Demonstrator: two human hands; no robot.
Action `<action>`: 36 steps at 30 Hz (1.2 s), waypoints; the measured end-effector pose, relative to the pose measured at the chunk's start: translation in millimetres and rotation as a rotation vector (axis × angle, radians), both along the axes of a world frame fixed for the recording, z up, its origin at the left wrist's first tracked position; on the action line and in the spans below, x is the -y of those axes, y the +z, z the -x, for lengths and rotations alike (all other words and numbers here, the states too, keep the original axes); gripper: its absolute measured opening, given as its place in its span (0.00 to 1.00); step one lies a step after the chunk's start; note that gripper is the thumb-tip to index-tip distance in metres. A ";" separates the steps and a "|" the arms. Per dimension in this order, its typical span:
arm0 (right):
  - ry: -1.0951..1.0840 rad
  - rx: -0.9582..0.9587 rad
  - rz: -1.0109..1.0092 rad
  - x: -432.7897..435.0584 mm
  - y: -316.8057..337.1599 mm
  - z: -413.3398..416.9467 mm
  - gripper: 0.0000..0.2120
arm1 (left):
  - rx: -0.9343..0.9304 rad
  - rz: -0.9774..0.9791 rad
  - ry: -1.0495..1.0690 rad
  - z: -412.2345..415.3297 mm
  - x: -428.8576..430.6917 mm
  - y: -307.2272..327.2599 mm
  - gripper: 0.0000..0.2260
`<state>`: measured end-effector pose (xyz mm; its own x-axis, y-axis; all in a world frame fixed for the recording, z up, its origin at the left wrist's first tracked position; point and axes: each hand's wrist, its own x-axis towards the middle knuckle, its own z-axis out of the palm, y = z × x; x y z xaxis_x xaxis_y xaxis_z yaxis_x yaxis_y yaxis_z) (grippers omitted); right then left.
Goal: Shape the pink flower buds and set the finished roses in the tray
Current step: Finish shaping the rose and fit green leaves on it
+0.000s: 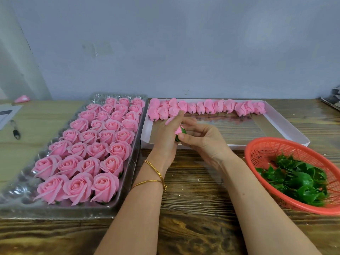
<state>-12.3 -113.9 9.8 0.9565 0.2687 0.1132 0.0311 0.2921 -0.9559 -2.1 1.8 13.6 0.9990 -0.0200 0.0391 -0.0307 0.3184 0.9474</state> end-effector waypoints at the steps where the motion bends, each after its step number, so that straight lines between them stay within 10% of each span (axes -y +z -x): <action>1: 0.012 -0.019 -0.016 0.0 0.8 0.5 0.15 | -0.009 0.007 0.004 -0.5 0.7 0.3 0.20; 36: 0.105 -0.146 -0.141 5.6 0.5 0.0 0.14 | 0.069 -0.057 -0.076 7.2 -1.2 3.3 0.17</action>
